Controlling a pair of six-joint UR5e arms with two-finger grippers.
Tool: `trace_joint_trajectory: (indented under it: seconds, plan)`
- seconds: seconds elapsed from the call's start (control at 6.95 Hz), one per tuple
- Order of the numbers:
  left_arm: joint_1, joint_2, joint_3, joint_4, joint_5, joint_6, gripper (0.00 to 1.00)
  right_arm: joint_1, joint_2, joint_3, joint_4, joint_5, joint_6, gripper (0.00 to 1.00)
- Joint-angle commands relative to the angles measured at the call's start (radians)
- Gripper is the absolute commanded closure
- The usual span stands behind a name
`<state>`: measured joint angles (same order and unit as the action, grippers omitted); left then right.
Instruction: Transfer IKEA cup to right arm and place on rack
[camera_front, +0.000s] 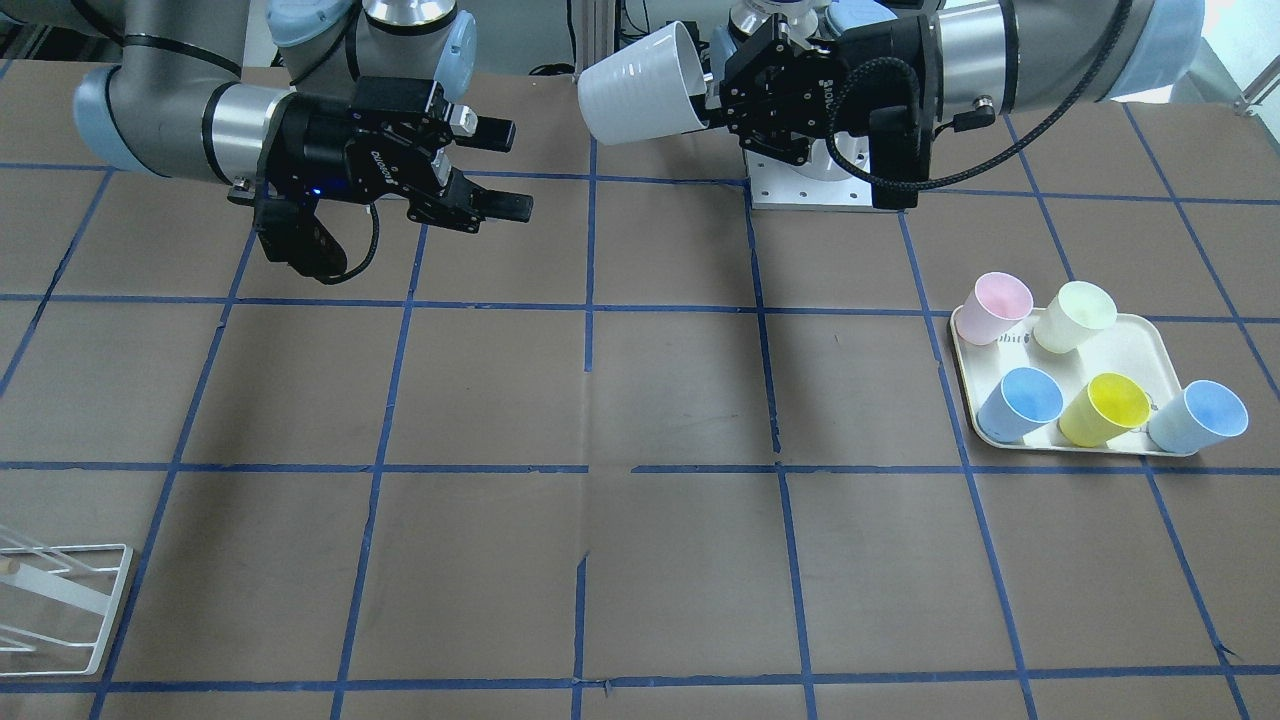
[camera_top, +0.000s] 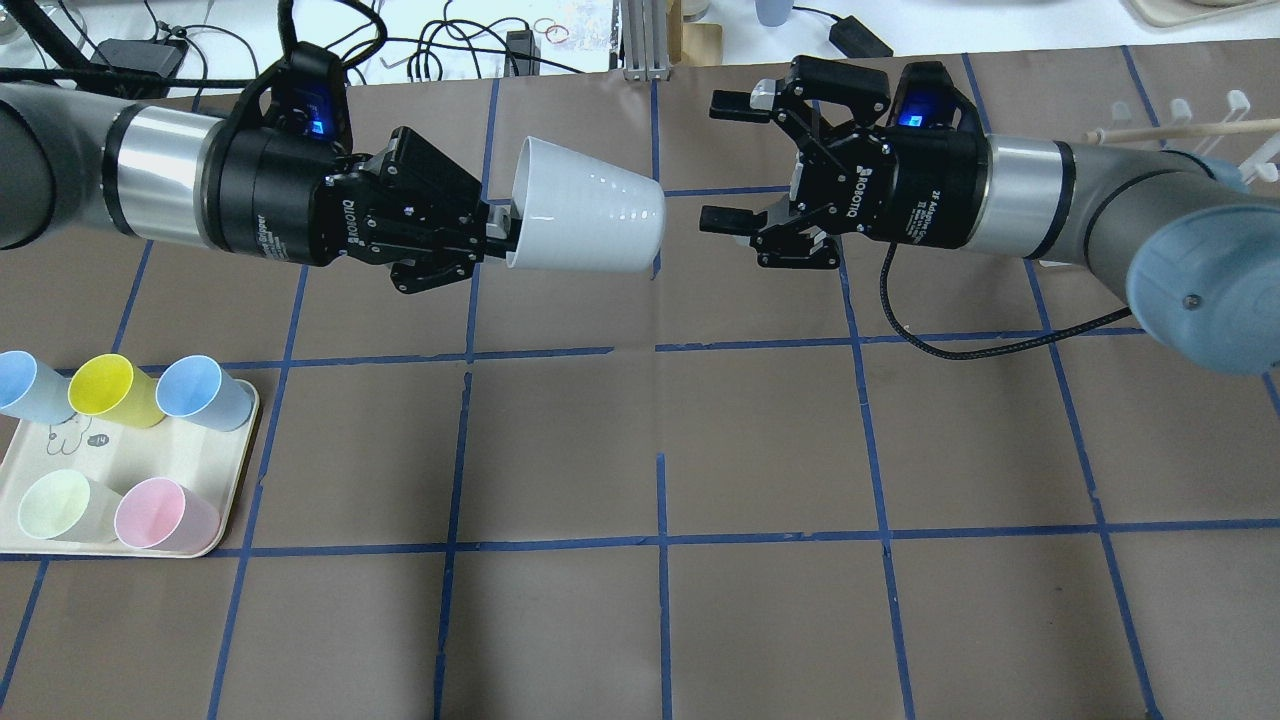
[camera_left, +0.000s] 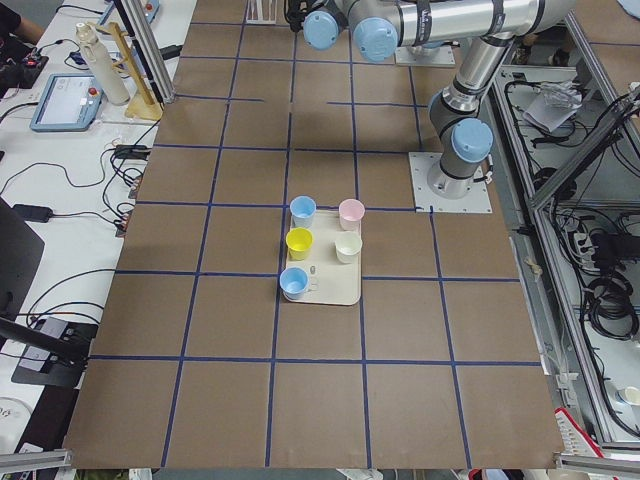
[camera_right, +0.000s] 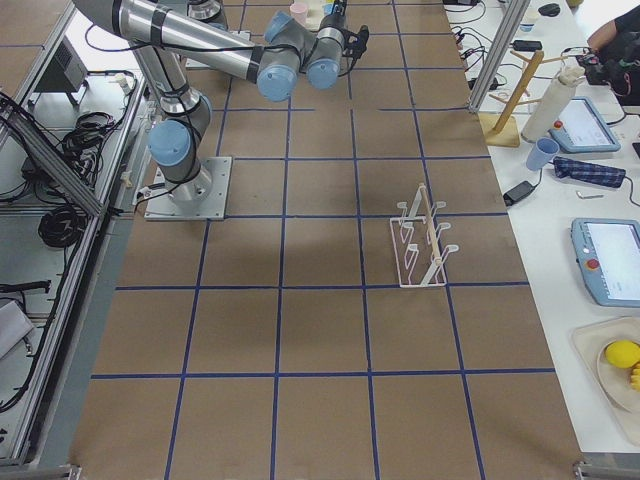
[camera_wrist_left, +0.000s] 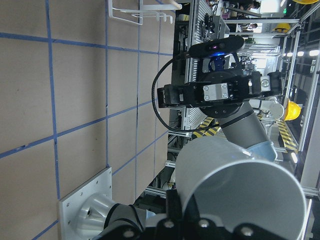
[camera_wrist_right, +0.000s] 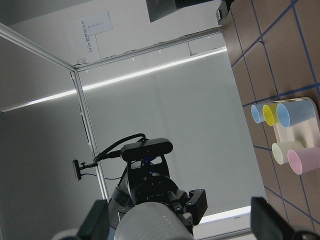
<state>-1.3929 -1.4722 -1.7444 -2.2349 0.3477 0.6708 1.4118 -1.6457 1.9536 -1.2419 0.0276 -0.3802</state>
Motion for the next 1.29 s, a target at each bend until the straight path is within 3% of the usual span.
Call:
trace_joint_trajectory:
  seconds: [0.0, 0.29, 0.58, 1.15]
  plan:
    - [-0.069, 0.018, -0.053, 0.023, -0.16, -0.005, 1.0, -0.001, -0.026, -0.001, 0.088, 0.0, 0.004, 0.0]
    - [-0.075, 0.024, -0.092, 0.043, -0.21, 0.0, 1.0, -0.001, -0.061, -0.018, 0.195, -0.008, 0.007, 0.0]
    - [-0.071, 0.05, -0.131, 0.067, -0.211, 0.001, 1.0, -0.002, -0.063, -0.062, 0.217, -0.02, 0.059, 0.0]
    - [-0.074, 0.069, -0.136, 0.069, -0.203, -0.002, 1.0, -0.001, -0.112, -0.058, 0.294, -0.053, 0.047, 0.0]
